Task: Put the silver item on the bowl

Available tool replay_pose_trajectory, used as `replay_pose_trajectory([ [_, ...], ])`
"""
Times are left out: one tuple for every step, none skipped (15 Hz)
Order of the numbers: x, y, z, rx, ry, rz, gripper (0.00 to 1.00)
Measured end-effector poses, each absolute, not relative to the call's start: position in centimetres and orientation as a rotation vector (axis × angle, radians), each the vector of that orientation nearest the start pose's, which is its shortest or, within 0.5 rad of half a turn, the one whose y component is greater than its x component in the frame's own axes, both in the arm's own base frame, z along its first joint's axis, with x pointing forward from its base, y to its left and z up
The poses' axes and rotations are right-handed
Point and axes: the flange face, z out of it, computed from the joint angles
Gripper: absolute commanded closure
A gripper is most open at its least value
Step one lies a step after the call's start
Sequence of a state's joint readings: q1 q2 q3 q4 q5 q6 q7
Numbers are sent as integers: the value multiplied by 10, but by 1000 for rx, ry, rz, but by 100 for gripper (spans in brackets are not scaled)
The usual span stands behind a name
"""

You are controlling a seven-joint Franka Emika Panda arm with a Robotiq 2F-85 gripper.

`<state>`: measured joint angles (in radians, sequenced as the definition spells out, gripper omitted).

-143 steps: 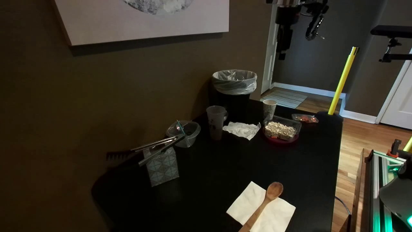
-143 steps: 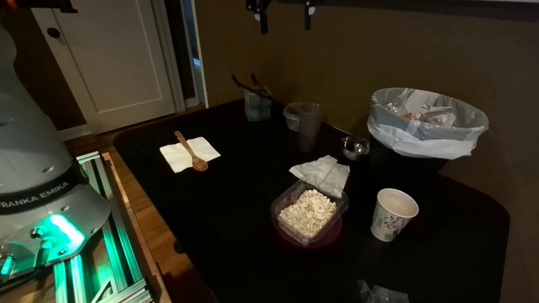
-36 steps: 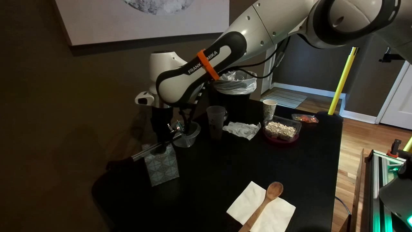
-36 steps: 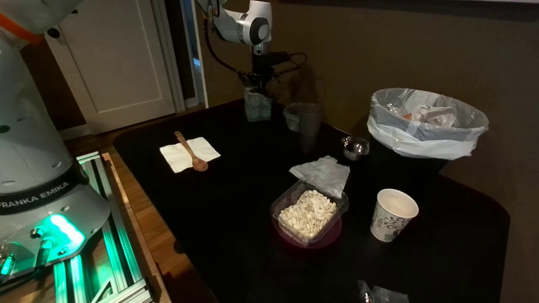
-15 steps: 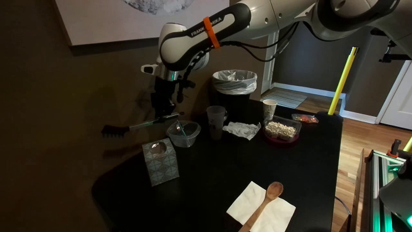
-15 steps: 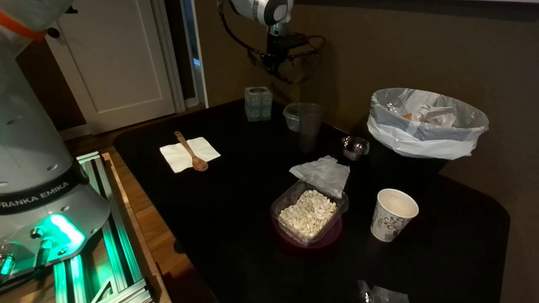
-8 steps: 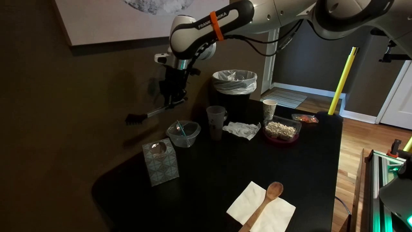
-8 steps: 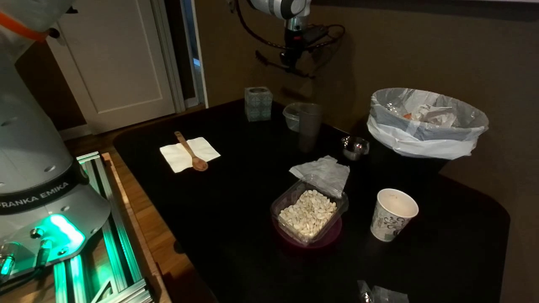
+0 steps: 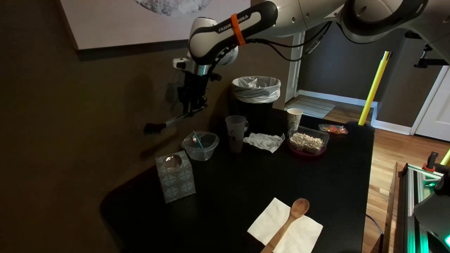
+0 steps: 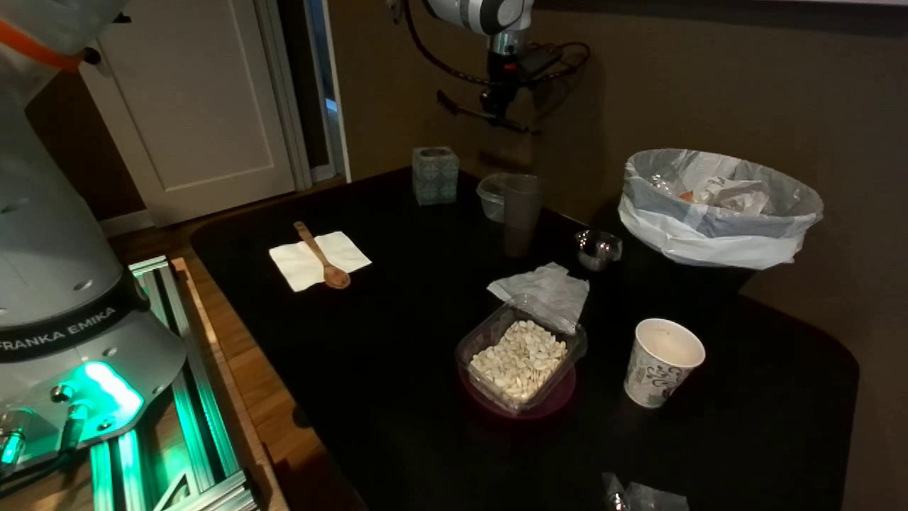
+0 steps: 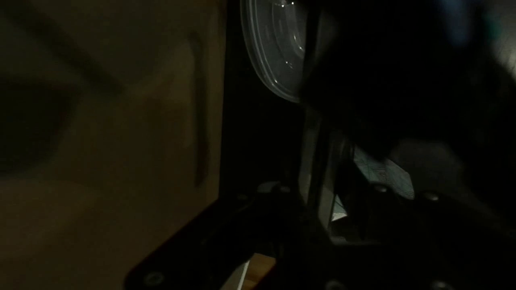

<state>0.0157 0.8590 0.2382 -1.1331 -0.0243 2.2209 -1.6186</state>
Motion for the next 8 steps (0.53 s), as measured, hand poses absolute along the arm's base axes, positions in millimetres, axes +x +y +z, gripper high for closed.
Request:
replay_pose_trajectory([
  [777, 135, 320, 1937, 2366, 456, 92],
  [779, 132, 317, 1946, 2347, 468, 92],
  [781, 128, 313, 1960, 2325, 477, 92],
  [783, 124, 309, 1972, 2301, 483, 92],
  [784, 119, 304, 1988, 2273, 487, 92],
  [786, 114, 300, 2002, 2246, 491, 92],
  [787, 110, 295, 2018, 2228, 487, 92],
  [788, 106, 290, 2024, 2223, 474, 92],
])
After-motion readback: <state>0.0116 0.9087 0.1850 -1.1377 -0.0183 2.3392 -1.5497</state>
